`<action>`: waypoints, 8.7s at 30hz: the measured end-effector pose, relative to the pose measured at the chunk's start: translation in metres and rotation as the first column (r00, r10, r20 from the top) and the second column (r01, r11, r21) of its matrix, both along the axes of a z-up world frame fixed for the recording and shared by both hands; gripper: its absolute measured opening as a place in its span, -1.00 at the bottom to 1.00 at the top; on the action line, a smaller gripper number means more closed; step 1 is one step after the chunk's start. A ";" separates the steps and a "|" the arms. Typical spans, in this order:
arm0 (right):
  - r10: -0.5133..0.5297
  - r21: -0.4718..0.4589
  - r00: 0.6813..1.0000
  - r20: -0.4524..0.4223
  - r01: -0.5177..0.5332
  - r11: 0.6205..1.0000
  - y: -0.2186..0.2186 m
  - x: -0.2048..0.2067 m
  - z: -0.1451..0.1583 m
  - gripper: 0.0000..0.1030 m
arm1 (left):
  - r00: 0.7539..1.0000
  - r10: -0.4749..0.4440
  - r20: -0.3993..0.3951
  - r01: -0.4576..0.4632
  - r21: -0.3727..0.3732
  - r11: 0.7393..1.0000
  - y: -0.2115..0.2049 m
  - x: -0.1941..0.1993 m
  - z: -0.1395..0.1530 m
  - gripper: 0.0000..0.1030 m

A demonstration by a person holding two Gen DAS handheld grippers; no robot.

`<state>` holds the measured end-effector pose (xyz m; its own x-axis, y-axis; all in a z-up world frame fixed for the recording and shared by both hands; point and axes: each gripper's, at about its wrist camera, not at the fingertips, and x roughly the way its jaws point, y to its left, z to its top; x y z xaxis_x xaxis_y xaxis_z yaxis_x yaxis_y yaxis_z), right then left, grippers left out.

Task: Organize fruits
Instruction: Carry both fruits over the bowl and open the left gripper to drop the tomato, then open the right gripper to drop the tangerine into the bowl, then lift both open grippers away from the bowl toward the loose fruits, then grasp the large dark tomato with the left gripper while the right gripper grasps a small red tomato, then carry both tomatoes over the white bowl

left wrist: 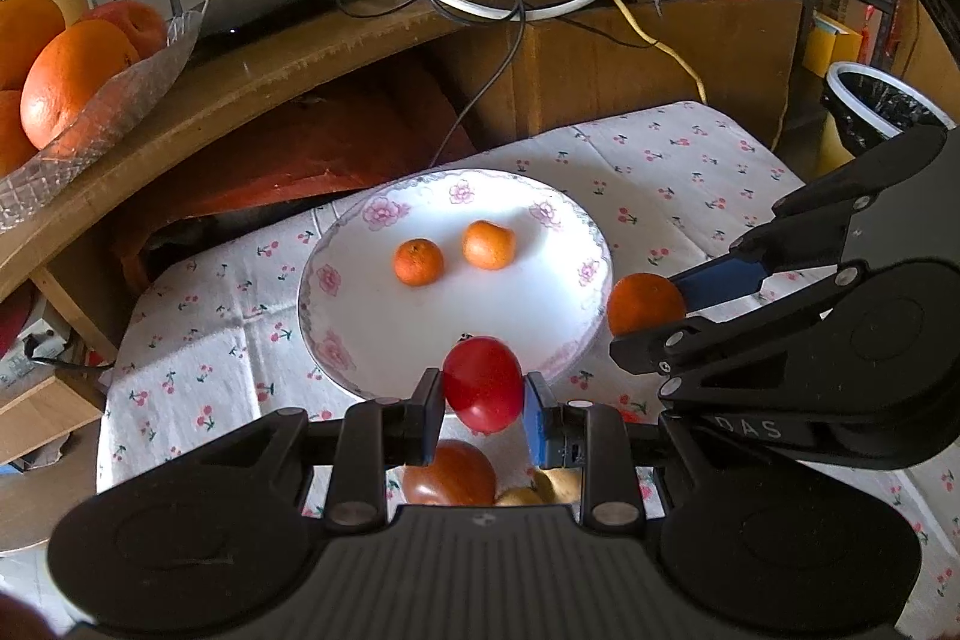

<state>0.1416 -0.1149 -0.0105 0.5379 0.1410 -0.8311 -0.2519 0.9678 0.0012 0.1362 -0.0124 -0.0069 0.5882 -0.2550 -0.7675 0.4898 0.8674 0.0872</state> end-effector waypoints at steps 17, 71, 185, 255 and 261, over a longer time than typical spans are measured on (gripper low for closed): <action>0.009 -0.012 1.000 -0.005 -0.009 1.000 0.005 0.028 -0.015 -0.42 | 0.998 0.060 -0.027 -0.061 -0.021 0.998 0.009 0.028 -0.017 -0.30; 0.011 -0.029 0.999 0.040 -0.010 1.000 0.007 0.039 -0.017 -0.35 | 0.993 0.107 -0.042 -0.110 -0.055 0.992 0.018 0.040 -0.022 -0.17; 0.165 0.071 0.983 -0.082 -0.160 0.985 0.014 -0.012 -0.042 -0.54 | 0.991 0.096 -0.098 -0.098 -0.017 0.995 0.057 0.023 -0.054 0.03; 0.083 0.000 0.995 0.057 -0.083 0.997 0.013 0.032 -0.009 -0.56 | 0.996 0.090 0.005 -0.089 -0.029 0.996 0.029 0.038 -0.022 -0.07; 0.087 -0.007 0.995 0.049 -0.087 0.996 0.016 0.036 -0.011 -0.56 | 0.996 0.094 -0.003 -0.094 -0.017 0.995 0.026 0.045 -0.027 -0.07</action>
<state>0.1779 -0.0987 -0.0217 0.5639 0.1849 -0.8048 -0.3346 0.9422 -0.0180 0.1810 0.0136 -0.0341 0.6085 -0.2120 -0.7647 0.4062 0.9111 0.0706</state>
